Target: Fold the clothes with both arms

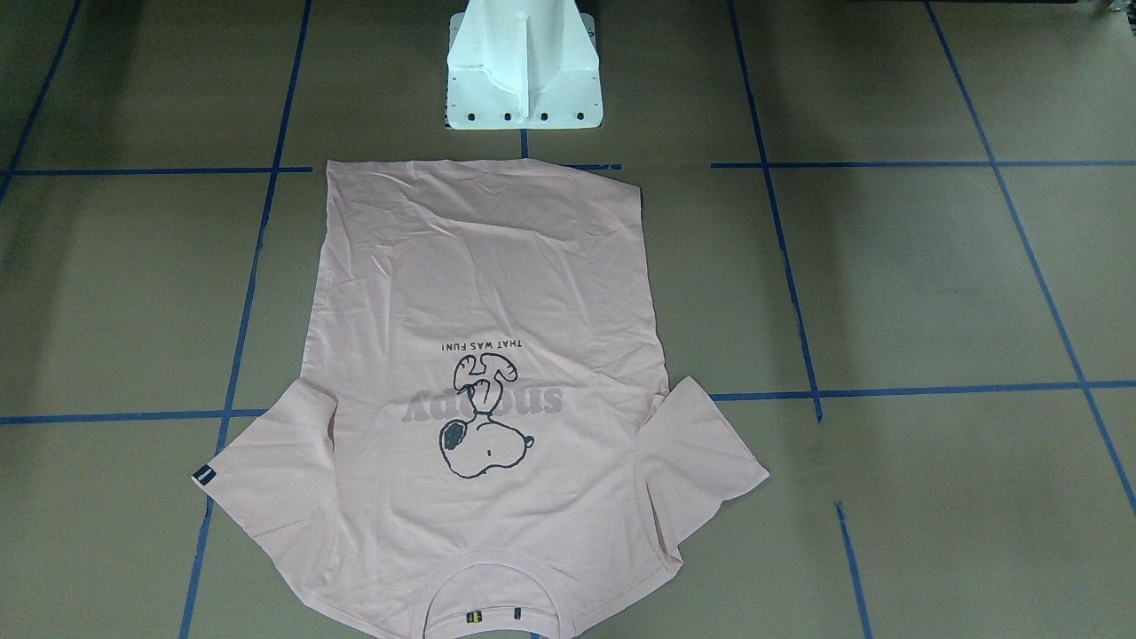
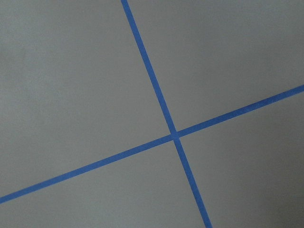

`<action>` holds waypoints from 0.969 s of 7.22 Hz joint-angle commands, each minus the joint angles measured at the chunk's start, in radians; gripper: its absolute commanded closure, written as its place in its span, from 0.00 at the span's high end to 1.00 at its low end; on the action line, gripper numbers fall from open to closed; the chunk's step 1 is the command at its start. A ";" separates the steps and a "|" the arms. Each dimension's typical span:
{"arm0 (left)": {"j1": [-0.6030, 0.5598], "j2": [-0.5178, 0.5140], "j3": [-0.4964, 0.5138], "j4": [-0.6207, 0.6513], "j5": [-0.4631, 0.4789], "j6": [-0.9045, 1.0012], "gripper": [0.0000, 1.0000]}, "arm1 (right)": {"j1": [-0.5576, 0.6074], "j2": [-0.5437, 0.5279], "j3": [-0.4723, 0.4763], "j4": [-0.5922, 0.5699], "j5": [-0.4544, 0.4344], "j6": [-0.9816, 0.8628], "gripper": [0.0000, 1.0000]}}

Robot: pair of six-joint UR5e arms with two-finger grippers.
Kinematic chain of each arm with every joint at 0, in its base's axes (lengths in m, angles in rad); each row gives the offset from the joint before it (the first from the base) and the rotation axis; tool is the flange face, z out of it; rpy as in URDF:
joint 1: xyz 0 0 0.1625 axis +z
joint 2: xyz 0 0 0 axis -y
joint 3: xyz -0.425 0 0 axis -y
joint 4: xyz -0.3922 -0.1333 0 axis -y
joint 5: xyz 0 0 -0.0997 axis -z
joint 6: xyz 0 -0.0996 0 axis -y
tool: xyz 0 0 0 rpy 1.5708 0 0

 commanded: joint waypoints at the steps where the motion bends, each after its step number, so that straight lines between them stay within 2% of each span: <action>1: 0.010 -0.104 -0.018 -0.012 -0.010 -0.003 1.00 | -0.115 0.098 -0.010 0.082 -0.002 0.209 1.00; 2: 0.074 -0.126 -0.024 -0.080 -0.010 -0.021 1.00 | -0.203 0.152 -0.013 0.129 -0.005 0.354 1.00; 3: 0.122 -0.129 -0.026 -0.157 -0.010 -0.124 1.00 | -0.296 0.214 -0.047 0.212 -0.017 0.515 1.00; 4: 0.212 -0.190 -0.009 -0.232 -0.001 -0.326 1.00 | -0.343 0.285 -0.150 0.328 -0.025 0.640 1.00; 5: 0.251 -0.207 0.005 -0.250 0.023 -0.429 1.00 | -0.369 0.348 -0.271 0.457 -0.043 0.658 1.00; 6: 0.254 -0.218 0.000 -0.253 0.030 -0.440 1.00 | -0.407 0.405 -0.383 0.554 -0.086 0.659 1.00; 7: 0.256 -0.221 -0.006 -0.253 0.030 -0.444 1.00 | -0.453 0.442 -0.427 0.568 -0.167 0.669 1.00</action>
